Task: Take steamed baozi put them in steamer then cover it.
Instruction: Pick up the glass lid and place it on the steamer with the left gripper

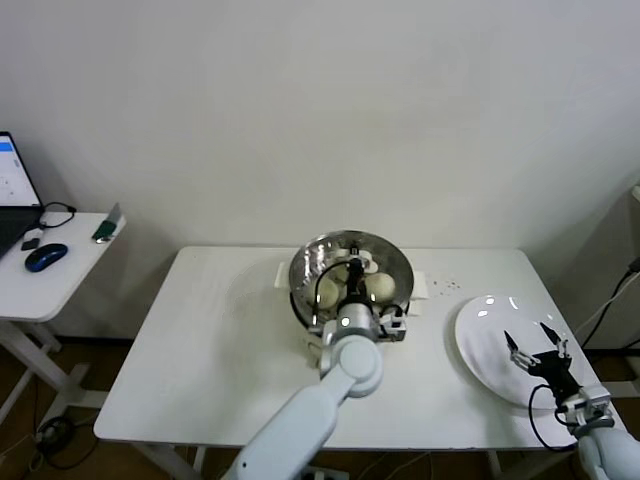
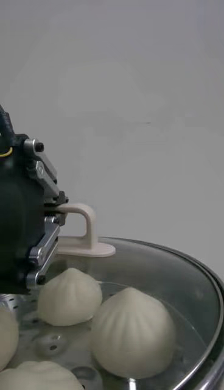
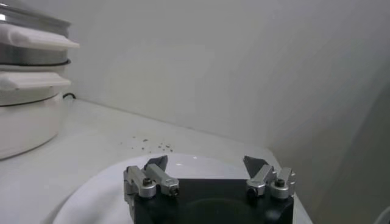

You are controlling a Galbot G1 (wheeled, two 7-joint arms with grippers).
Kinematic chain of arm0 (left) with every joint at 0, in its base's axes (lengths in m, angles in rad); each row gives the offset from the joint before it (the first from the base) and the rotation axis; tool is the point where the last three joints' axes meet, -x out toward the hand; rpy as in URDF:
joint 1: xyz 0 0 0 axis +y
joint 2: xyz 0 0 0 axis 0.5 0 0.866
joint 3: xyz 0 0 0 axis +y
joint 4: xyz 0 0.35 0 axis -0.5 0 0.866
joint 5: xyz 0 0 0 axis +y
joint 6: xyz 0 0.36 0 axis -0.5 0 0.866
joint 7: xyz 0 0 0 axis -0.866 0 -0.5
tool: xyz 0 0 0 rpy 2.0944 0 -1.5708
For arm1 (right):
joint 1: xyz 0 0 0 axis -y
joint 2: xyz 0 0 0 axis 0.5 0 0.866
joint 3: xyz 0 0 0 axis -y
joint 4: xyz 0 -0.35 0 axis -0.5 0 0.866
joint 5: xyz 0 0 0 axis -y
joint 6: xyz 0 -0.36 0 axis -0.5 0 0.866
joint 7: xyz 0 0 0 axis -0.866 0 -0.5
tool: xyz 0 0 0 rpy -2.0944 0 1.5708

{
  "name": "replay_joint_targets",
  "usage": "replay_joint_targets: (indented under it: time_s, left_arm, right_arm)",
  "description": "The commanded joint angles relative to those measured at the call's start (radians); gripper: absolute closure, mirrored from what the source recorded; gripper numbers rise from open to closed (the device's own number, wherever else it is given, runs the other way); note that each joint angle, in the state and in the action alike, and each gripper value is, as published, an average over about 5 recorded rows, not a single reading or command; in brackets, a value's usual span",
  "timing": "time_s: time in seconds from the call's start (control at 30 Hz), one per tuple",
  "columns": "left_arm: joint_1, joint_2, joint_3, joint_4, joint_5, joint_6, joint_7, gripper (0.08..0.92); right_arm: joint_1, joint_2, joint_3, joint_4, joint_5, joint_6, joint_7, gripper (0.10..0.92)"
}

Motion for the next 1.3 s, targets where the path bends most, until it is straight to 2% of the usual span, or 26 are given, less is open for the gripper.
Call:
replay_joint_targets:
  time_s: [0.03,0.27,0.37,0.77,1.1,1.23,1.3]
  left_arm:
    - [0.003,-0.001,0.002,0.01,-0.008,0.048,-0.013,0.853]
    - [0.009,0.0,0.006,-0.007,-0.01,0.048,-0.004,0.853]
    - [0.011,0.009,0.008,-0.032,-0.013,0.048,-0.001,0.826]
    - [0.048,0.084,0.024,-0.195,-0.029,0.048,0.044,0.494]
    - [0.125,0.193,0.022,-0.375,-0.045,0.046,0.055,0.213]
    - [0.182,0.24,-0.028,-0.458,-0.066,0.026,0.024,0.18]
    - [0.223,0.266,-0.076,-0.504,-0.109,0.0,-0.023,0.178]
  right_arm:
    - [0.002,0.003,0.001,-0.001,-0.002,0.001,-0.001,0.203]
    - [0.002,0.002,0.007,0.0,0.003,-0.002,-0.006,0.203]
    - [0.004,0.0,0.013,0.001,0.007,-0.009,-0.013,0.203]
    - [0.013,-0.004,0.015,0.008,0.025,-0.044,-0.01,0.203]
    - [0.023,-0.008,0.008,0.013,0.017,-0.055,-0.004,0.203]
    - [0.025,-0.009,0.006,0.015,0.016,-0.057,-0.001,0.203]
    - [0.025,-0.009,0.004,0.017,0.015,-0.057,-0.001,0.203]
